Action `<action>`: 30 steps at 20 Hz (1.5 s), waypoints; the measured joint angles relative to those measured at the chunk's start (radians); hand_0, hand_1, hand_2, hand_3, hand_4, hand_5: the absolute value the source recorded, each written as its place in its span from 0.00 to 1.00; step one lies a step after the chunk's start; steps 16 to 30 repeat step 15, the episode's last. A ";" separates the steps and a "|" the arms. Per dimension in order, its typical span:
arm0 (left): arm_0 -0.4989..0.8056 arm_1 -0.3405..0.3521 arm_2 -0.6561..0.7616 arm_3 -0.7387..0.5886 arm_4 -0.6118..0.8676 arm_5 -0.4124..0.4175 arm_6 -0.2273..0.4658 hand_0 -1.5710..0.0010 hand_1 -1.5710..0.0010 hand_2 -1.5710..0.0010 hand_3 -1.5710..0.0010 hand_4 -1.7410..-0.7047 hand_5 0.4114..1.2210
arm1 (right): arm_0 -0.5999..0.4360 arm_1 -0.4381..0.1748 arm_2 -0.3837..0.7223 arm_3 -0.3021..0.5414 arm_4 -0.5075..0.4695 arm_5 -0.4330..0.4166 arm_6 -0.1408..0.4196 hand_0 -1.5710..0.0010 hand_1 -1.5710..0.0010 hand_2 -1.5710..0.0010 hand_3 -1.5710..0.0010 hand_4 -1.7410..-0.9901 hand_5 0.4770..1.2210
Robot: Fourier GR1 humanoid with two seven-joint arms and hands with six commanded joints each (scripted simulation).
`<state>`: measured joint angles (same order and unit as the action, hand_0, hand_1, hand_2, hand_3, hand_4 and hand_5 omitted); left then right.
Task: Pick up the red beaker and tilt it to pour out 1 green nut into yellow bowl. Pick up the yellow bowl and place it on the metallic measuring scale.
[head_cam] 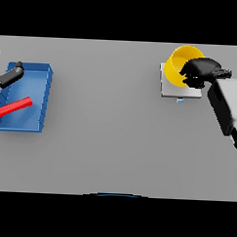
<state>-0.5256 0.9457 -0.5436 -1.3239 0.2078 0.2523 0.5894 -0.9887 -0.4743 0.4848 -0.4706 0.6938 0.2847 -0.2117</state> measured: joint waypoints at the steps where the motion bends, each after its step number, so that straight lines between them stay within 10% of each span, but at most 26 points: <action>1: -0.003 -0.004 -0.002 0.007 -0.003 -0.002 -0.002 1.00 1.00 1.00 1.00 0.90 0.41 | 0.009 0.006 0.000 0.007 -0.003 -0.001 0.013 0.22 0.31 0.28 0.48 0.26 0.77; 5: -0.014 -0.014 -0.008 0.014 -0.009 0.000 0.014 1.00 1.00 1.00 1.00 0.90 0.41 | -0.019 0.008 -0.004 0.045 -0.003 0.018 -0.007 0.68 0.72 0.62 0.60 0.42 0.50; 10: -0.029 -0.029 -0.005 0.037 -0.009 -0.001 0.005 1.00 1.00 1.00 1.00 0.90 0.40 | -0.022 0.016 0.006 0.070 0.008 0.018 -0.031 0.90 0.91 0.82 0.70 0.51 0.37; 30: -0.042 -0.045 -0.006 0.058 -0.011 -0.003 -0.001 1.00 1.00 1.00 1.00 0.89 0.40 | -0.047 0.030 0.019 0.108 0.025 0.032 -0.046 0.97 0.97 0.93 0.78 0.58 0.34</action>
